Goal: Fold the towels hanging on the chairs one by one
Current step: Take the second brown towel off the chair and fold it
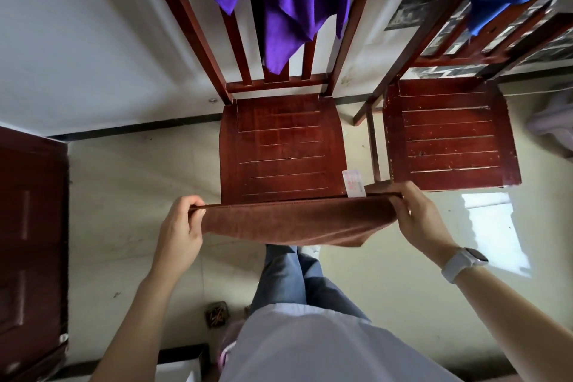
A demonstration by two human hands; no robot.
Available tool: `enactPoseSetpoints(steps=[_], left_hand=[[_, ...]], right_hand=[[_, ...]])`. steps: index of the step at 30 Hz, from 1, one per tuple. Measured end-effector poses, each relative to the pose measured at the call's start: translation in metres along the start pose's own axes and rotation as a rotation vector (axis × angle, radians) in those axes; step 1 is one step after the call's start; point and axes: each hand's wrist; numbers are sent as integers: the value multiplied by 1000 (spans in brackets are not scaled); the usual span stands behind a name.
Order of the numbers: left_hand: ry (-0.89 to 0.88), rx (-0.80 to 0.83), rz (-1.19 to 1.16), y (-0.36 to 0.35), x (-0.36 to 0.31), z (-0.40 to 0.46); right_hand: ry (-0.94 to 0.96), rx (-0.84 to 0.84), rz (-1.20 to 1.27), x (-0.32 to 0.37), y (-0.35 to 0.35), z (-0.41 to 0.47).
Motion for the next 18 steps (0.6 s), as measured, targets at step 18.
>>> enactPoseSetpoints(steps=[18], left_hand=[[202, 50, 65, -107, 34, 280]], right_hand=[[-120, 18, -247, -118, -92, 244]])
Point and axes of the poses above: each hand's wrist, its own z-axis towards the middle knuckle, its own y-axis out of the back of the hand, x = y × z, and after that the axes turned 12 degrees about y, right-handed
